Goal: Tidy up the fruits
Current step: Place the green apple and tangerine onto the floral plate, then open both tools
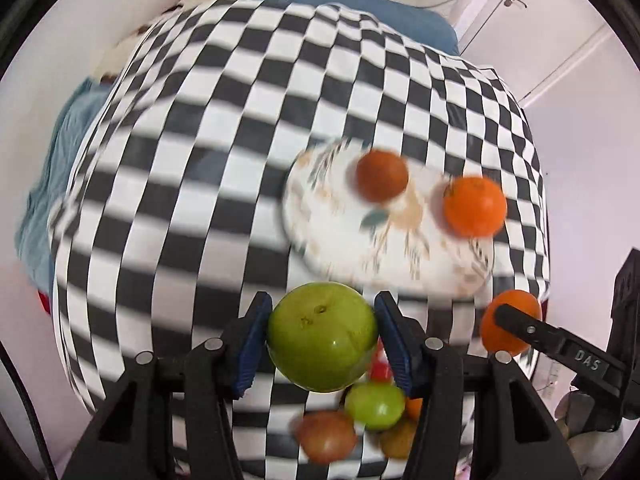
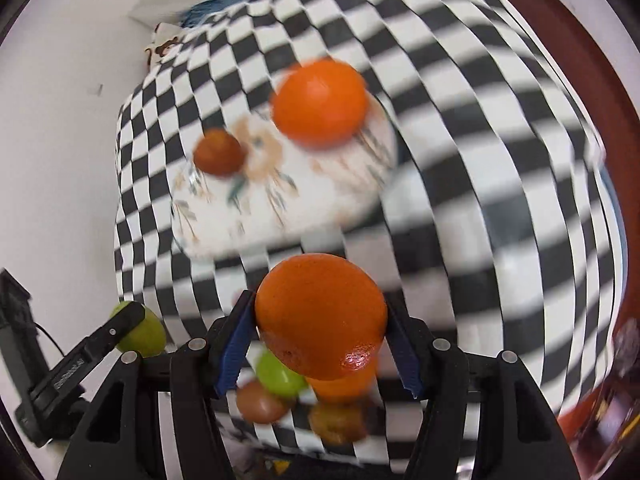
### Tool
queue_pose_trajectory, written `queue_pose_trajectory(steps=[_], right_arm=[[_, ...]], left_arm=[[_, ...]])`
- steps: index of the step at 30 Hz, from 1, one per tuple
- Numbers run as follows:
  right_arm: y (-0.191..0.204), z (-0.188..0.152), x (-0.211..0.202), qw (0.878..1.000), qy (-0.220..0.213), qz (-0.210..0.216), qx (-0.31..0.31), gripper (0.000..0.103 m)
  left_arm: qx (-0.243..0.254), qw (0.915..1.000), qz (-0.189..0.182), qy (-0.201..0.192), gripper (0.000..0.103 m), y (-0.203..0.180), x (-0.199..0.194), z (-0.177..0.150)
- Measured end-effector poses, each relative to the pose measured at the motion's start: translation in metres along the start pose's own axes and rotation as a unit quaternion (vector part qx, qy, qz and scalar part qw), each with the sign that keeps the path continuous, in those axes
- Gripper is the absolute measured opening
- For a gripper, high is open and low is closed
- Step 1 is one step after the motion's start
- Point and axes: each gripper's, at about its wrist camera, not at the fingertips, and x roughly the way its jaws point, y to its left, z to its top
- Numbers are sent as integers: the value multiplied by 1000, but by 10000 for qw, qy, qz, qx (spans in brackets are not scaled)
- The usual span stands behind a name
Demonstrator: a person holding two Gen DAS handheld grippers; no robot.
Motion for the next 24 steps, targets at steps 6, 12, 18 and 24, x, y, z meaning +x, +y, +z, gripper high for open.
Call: queue_pose_trajectory(steps=[6, 12, 18, 24], right_arm=[[15, 53, 39, 9988, 334, -307, -178, 65], [17, 67, 69, 9960, 694, -531, -207, 66], [9, 67, 69, 9943, 927, -519, -86, 100], [13, 63, 49, 9934, 640, -861, -417, 100]], left_arm=[[269, 9982, 293, 439, 51, -17, 53, 50], [493, 9923, 574, 984, 51, -26, 93, 68], [574, 9927, 524, 920, 88, -32, 89, 70], [495, 9950, 538, 682, 88, -30, 72, 63]])
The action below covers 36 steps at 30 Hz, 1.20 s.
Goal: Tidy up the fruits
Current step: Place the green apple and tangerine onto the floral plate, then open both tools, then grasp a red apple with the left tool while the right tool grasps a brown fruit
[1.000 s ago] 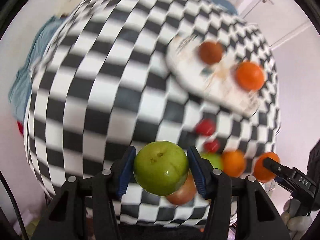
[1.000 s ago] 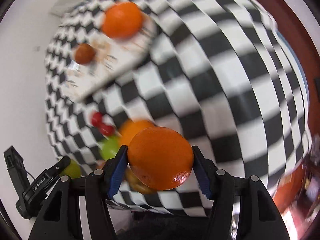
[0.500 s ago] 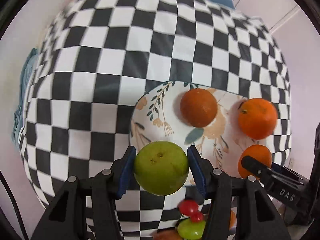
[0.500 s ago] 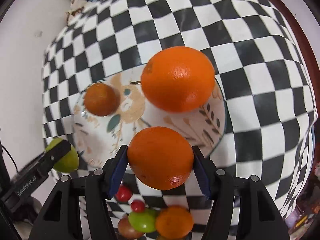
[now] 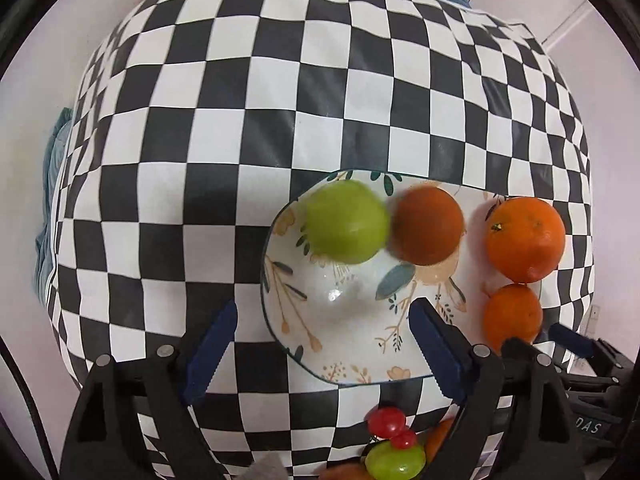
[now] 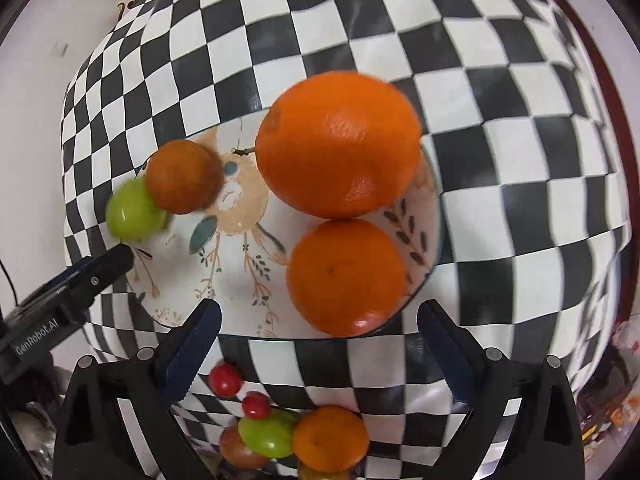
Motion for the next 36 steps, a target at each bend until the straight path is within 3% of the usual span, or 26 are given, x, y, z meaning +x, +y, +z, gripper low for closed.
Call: queue_pose_trajectory(steps=[7, 19, 36], right_arm=[[9, -19, -28, 9969, -445, -485, -426, 100], [26, -68, -76, 9919, -1043, -443, -572, 100], [49, -147, -155, 9747, -1960, -595, -894, 100]], left_arm=[[-91, 9992, 46, -376, 88, 9, -31, -40], [-64, 9943, 46, -1060, 88, 14, -86, -94], [86, 9868, -135, -1613, 88, 15, -151, -154]])
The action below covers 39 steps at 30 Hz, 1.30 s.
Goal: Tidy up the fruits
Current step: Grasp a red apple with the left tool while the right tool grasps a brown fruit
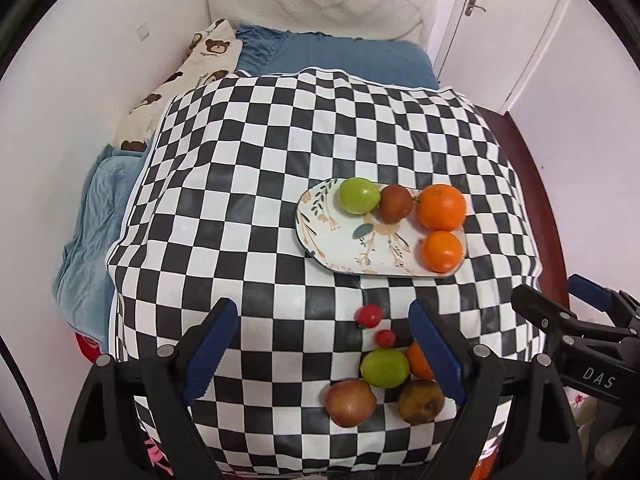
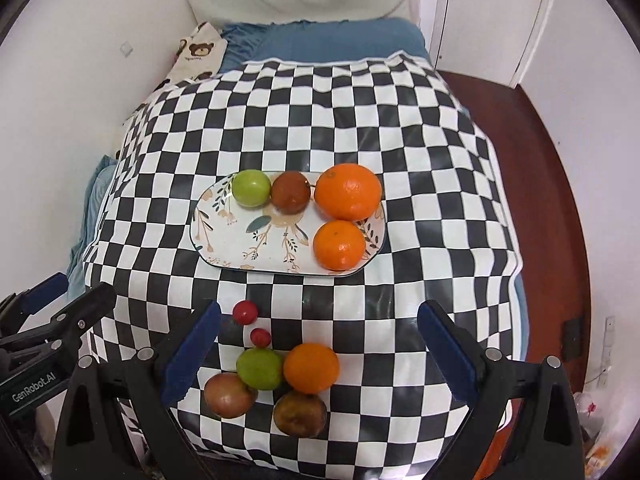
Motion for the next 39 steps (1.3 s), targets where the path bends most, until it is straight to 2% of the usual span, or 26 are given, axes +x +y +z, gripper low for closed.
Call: queue_pose_trajectory(steps=[5, 8, 9, 10, 11, 14, 16, 17, 18, 19, 24, 25, 26, 28, 29, 30, 32, 34, 39], right_arm=[[-2, -10, -20, 9997, -125, 169, 138, 100], [-6, -21, -19, 9993, 15, 289, 237, 100], [-8, -26, -13, 9991, 115, 326, 261, 100], [-9, -31, -7, 9986, 233, 370, 301, 100], [-12, -36, 1, 9979, 361, 411, 340, 100], [-22, -58, 38, 9922, 921, 616, 565, 100], [-31, -76, 69, 9833, 1382, 875, 804, 100], [-36, -83, 81, 9796, 1525, 924, 931, 95], [-40, -90, 91, 9758, 1664, 973, 1030, 85], [-46, -99, 105, 9702, 1847, 1047, 1172, 80], [-55, -121, 127, 9594, 2114, 1225, 1407, 79], [-55, -124, 130, 9581, 2140, 1252, 1436, 79], [-55, -126, 132, 9568, 2160, 1285, 1459, 79], [-54, -129, 139, 9540, 2218, 1344, 1502, 79], [-53, -130, 142, 9529, 2232, 1385, 1514, 79], [-53, -131, 145, 9515, 2254, 1430, 1533, 79], [-52, -134, 154, 9458, 2359, 1555, 1599, 79], [-48, -136, 161, 9415, 2458, 1643, 1618, 79], [-31, -139, 176, 9417, 2574, 1580, 1484, 79]], left_arm=[[-23, 10000, -54, -45, 88, -1, -10, -9], [-3, 10000, -78, -24, 88, 0, -5, -15], [22, 10000, -82, -11, 92, 0, -2, -19], [58, 10000, -63, 49, 103, 0, 3, -23], [86, 9999, -60, 137, 103, 0, 10, -29], [204, 9981, 18, 576, 103, -2, 41, -50], [252, 9952, 11, 944, 103, -2, 67, -65], [290, 9917, 11, 1253, 103, -4, 85, -75], [287, 9887, -24, 1470, 103, -4, 98, -82], [251, 9859, -62, 1653, 103, -5, 109, -88], [-217, 9701, -462, 2374, 103, -4, 161, -108], [-342, 9670, -518, 2472, 98, -3, 169, -110], [-516, 9644, -592, 2525, 91, -1, 177, -112], [-950, 9594, -955, 2479, 66, 5, 181, -114], [-1089, 9578, -999, 2464, 66, 6, 180, -114], [-1031, 9602, -925, 2424, 66, 4, 177, -112], [-759, 9691, -689, 2243, 66, 3, 167, -110], [-594, 9742, -482, 2125, 66, 10, 158, -109], [-657, 9721, -515, 2194, 68, 22, 167, -106]])
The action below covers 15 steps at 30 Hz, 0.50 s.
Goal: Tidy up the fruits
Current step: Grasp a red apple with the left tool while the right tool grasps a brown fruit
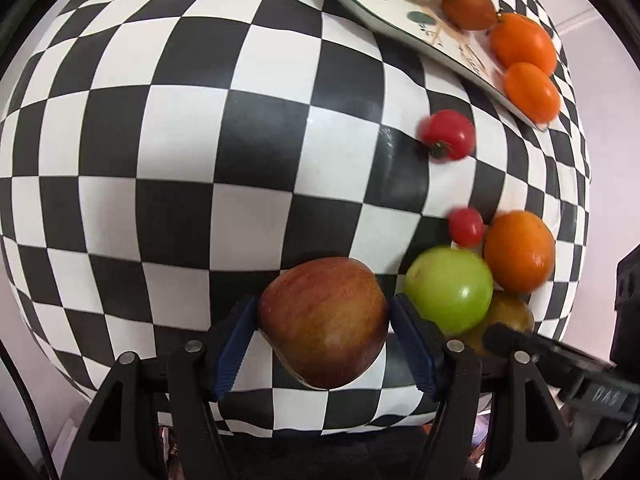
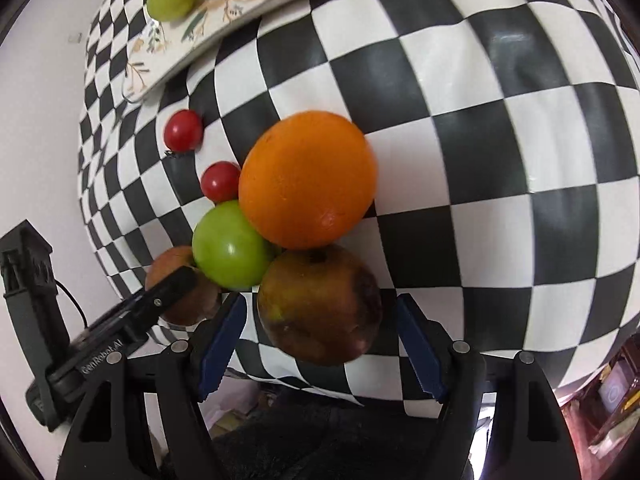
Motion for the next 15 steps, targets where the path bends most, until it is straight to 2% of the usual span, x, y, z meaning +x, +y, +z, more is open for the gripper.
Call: queue_pose_trajectory(steps=[5, 9, 13, 15], right_arm=[[11, -2, 14, 9994, -4, -316, -142, 76], [14, -5, 13, 9993, -72, -344, -146, 68], [11, -6, 5, 9996, -141, -217, -102, 68], [8, -7, -1, 9996, -157, -199, -120, 68]], left_arm=[[-13, 10000, 29, 67, 68, -7, 9, 8], [44, 10000, 82, -17, 65, -13, 6, 8], [180, 9995, 191, -163, 65, -32, 1, -5], [167, 9996, 112, -192, 65, -22, -6, 3]])
